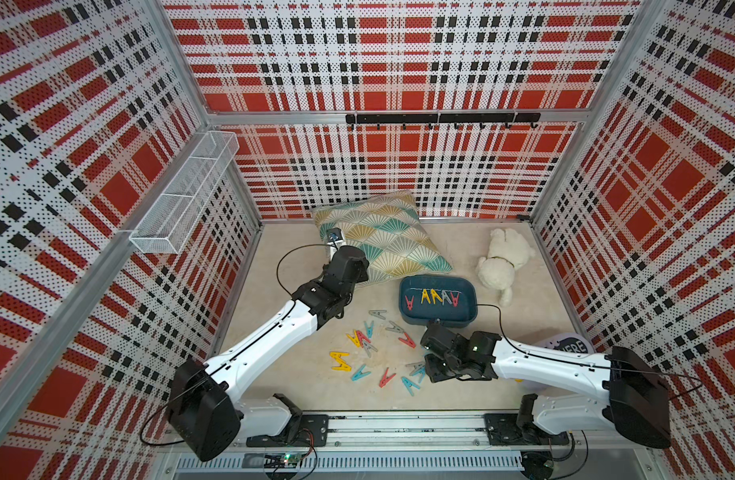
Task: Put the clothespins into the storage box
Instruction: Pick up the clothespin from the center of the board.
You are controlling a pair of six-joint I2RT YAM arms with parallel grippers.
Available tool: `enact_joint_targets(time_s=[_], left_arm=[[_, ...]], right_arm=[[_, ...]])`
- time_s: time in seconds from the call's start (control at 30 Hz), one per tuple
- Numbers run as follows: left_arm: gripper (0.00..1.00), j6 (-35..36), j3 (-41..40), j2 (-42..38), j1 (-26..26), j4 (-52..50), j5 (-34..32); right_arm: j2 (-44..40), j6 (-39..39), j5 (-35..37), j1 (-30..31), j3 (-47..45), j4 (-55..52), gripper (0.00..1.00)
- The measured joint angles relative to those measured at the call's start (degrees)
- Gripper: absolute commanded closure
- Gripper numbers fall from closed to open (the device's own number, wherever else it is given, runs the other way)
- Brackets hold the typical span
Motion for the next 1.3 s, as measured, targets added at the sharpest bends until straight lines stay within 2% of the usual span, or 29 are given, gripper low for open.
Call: enact_joint_targets(time_s=[0.37, 0.87, 1.07, 1.23, 1.3], left_arm=[[0.68, 0.8, 0.0, 0.0, -0.1, 0.0, 0.0], [0.68, 1.0, 0.0, 0.0, -0.1, 0.0, -0.2], [0.68, 1.0, 0.0, 0.0, -0.1, 0.0, -0.3], [0.68, 1.0, 1.0, 0.3, -0.3, -0.3, -0.5], [0.68, 1.0, 1.3, 0.5, -0.5, -0.2, -0.5]], right_arm=[[7.6, 3.1, 0.2, 2.8, 0.4, 5.0, 0.62], [9.6, 3.8, 3.3, 3.1, 0.3, 4.5, 0.7], [9.6, 3.6, 6.1, 3.1, 0.1, 2.5, 0.76], [8.8, 3.4, 7.3, 3.1, -0.8, 2.3, 0.88], [8.5, 3.3, 7.6, 3.1, -0.9, 2.0, 0.9]])
